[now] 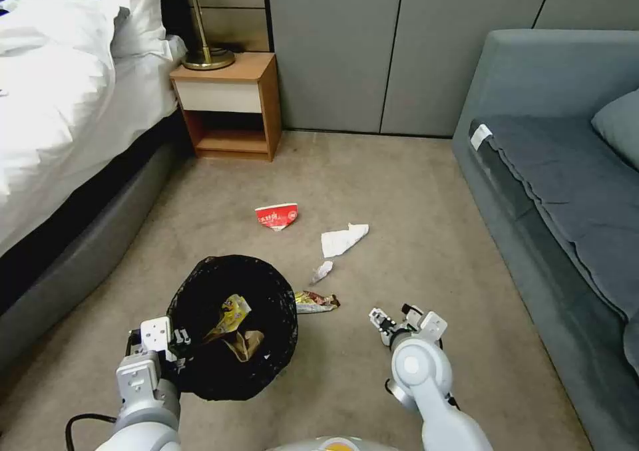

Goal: Pick up the trash bin, then pick up the garbage from the floor and place it into the trash bin.

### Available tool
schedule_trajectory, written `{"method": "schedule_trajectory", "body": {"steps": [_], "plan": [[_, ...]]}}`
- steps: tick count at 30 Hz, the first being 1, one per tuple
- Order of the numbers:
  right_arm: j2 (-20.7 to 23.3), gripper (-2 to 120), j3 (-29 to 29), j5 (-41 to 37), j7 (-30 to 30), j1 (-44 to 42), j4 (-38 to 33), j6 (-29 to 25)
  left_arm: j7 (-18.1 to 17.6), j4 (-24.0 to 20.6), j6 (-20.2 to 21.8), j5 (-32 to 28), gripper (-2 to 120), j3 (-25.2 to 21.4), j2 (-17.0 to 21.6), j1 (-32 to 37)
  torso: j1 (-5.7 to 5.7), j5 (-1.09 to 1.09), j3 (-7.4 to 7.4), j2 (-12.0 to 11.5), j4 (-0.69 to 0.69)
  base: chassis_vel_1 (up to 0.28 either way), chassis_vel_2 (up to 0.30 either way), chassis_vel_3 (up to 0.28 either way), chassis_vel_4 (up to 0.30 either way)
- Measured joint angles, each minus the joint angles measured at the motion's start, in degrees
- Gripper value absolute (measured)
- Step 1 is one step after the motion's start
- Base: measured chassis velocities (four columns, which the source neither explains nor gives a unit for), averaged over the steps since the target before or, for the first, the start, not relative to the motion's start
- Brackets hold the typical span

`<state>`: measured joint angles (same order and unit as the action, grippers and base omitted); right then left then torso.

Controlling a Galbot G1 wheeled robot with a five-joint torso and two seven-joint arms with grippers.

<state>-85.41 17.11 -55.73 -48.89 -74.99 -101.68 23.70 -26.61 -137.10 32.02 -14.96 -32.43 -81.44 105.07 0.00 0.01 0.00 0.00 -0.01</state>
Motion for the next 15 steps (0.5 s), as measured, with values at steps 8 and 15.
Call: {"method": "schedule_trajectory", "body": {"steps": [8, 15], "plan": [[1.0, 100, 1.0, 0.7, 1.6, 2.2, 3.7, -0.4, 0.0, 0.0, -0.1, 0.1, 1, 0.4, -0.2, 0.0, 0.00, 0.00, 0.00, 0.0, 0.00, 0.000, 0.000, 0.000, 0.000], [0.9, 100, 1.8, 1.9, 3.6, 5.7, 10.6, -0.9, 0.0, 0.2, -0.5, 0.5, 1, 0.6, -0.2, 0.6, 0.00, 0.00, 0.00, 0.0, 0.00, 0.000, 0.000, 0.000, 0.000]]}}
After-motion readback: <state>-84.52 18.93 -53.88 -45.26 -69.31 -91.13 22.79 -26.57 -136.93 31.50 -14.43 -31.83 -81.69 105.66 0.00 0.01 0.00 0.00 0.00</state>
